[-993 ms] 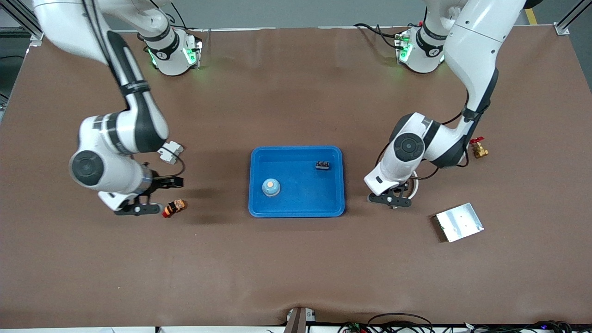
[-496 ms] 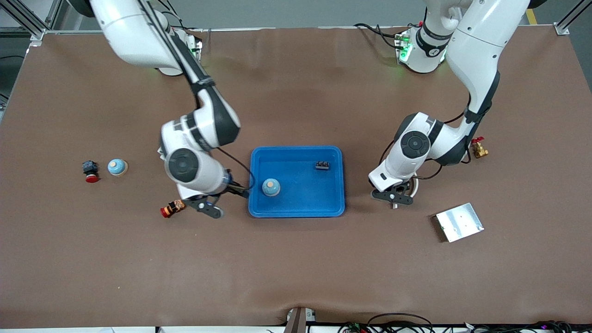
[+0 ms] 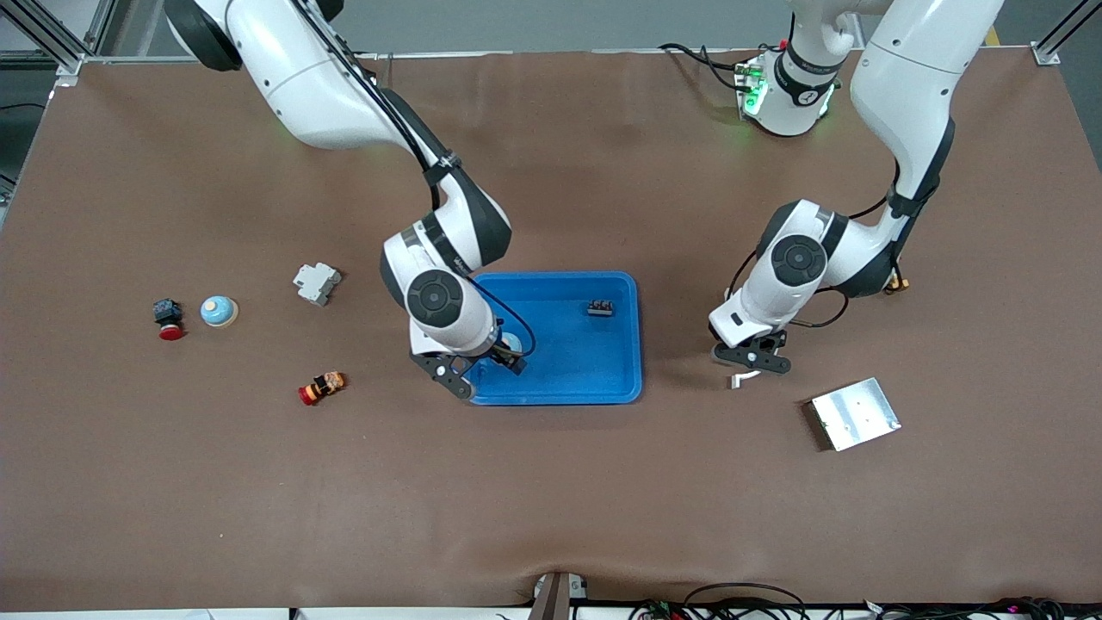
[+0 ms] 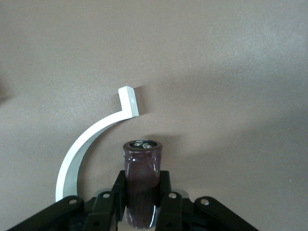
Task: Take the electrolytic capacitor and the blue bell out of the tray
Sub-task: 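Set the bell beside the red button and return the right gripper to the tray, then grasp the second bell with the right gripper while the left gripper places the capacitor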
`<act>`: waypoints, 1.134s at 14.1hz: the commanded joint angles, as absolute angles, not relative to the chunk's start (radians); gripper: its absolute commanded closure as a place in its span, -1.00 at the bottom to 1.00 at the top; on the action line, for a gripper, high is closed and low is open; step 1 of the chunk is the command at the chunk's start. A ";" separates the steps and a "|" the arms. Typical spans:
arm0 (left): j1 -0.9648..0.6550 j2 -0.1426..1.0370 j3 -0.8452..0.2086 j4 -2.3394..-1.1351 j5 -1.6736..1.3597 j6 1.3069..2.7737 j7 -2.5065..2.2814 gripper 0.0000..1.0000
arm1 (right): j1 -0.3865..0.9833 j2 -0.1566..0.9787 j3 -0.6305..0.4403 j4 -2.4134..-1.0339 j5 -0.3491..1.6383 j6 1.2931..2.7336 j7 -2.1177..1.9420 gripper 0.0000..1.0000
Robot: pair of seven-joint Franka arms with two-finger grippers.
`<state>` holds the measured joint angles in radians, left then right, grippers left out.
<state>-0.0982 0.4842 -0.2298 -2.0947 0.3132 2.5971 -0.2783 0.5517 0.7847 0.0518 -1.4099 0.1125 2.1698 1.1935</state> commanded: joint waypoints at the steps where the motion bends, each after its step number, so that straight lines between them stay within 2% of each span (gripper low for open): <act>1: -0.086 0.446 -0.238 -2.160 0.334 2.654 -0.275 1.00 | 0.546 0.819 0.071 -1.374 0.091 2.189 1.242 -1.00; 7: -0.094 0.440 -0.238 -2.177 0.333 2.657 -0.293 1.00 | 0.537 0.828 0.074 -1.381 0.090 2.195 1.262 -1.00; 8: -0.095 0.440 -0.238 -2.175 0.333 2.657 -0.295 0.56 | 0.538 0.839 0.074 -1.381 0.091 2.197 1.264 -1.00; 10: -0.097 0.443 -0.238 -2.174 0.333 2.657 -0.295 -0.65 | 0.545 0.854 0.075 -1.381 0.091 2.197 1.264 -1.00; 11: -0.097 0.443 -0.238 -2.172 0.333 2.657 -0.295 -1.00 | 0.551 0.854 0.075 -1.381 0.091 2.198 1.266 -1.00; 16: -0.084 0.428 -0.239 -2.168 0.331 2.649 -0.342 -1.00 | 0.554 0.861 0.075 -1.382 0.089 2.198 1.270 -1.00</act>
<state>-0.0981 0.4722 -0.2333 -2.1443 0.3132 2.6464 -0.2913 0.5559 0.8481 0.0683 -1.4045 0.1107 2.2018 1.2447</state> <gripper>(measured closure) 0.053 0.000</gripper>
